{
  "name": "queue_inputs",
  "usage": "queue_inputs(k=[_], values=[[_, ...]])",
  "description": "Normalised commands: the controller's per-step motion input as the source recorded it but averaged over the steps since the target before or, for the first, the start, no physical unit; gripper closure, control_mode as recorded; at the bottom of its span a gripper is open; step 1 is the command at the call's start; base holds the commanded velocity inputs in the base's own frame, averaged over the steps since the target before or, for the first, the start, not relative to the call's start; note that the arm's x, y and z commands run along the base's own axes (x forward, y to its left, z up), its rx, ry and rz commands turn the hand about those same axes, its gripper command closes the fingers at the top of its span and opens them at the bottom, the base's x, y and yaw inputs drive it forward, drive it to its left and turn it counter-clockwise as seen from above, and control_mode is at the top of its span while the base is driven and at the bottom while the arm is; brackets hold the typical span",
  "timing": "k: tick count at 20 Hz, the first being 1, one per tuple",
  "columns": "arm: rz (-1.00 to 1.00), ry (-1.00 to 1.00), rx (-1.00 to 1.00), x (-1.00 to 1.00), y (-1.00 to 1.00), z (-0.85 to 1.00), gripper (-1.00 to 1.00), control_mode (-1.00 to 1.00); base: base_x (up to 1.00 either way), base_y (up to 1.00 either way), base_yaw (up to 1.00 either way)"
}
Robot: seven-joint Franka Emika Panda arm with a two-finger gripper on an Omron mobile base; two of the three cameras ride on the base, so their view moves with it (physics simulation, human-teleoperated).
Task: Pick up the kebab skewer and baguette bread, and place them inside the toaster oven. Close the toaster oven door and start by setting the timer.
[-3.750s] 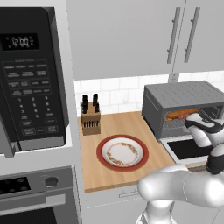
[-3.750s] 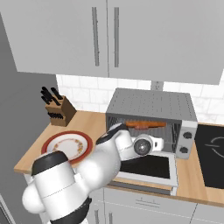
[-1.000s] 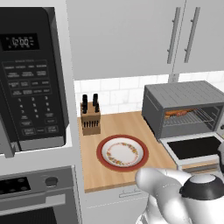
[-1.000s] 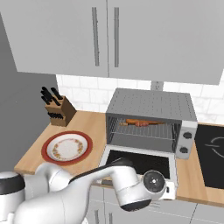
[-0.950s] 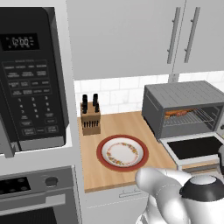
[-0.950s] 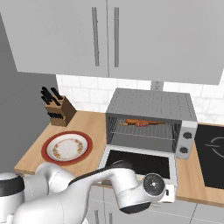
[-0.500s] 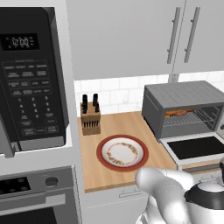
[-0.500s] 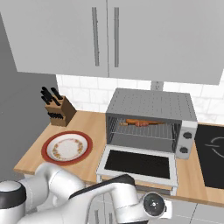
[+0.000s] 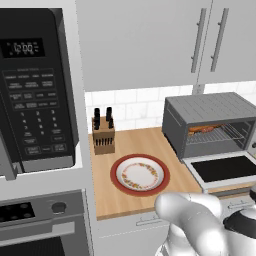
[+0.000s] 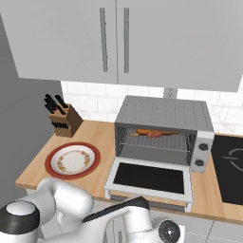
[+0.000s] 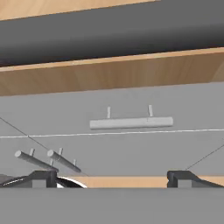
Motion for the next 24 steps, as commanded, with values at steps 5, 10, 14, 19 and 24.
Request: queue_inputs(k=[5, 10, 14, 19, 24], values=[[0.00, -0.25, 0.08, 0.00, 0.00, 0.12, -1.00, -1.00, 0.00, 0.00, 0.00], [0.00, -0.31, 0.03, 0.00, 0.00, 0.19, -1.00, -1.00, 0.00, 0.00, 0.00], [0.00, -0.34, 0.00, 0.00, 0.00, 0.18, -1.00, -1.00, 0.00, 0.00, 0.00], [0.00, -0.21, 0.00, 0.02, 0.04, 0.05, -1.00, -1.00, 0.00, 0.00, 0.00], [-0.07, -0.05, -0.02, 0.00, 0.03, 0.30, -1.00, -1.00, 0.00, 0.00, 0.00]])
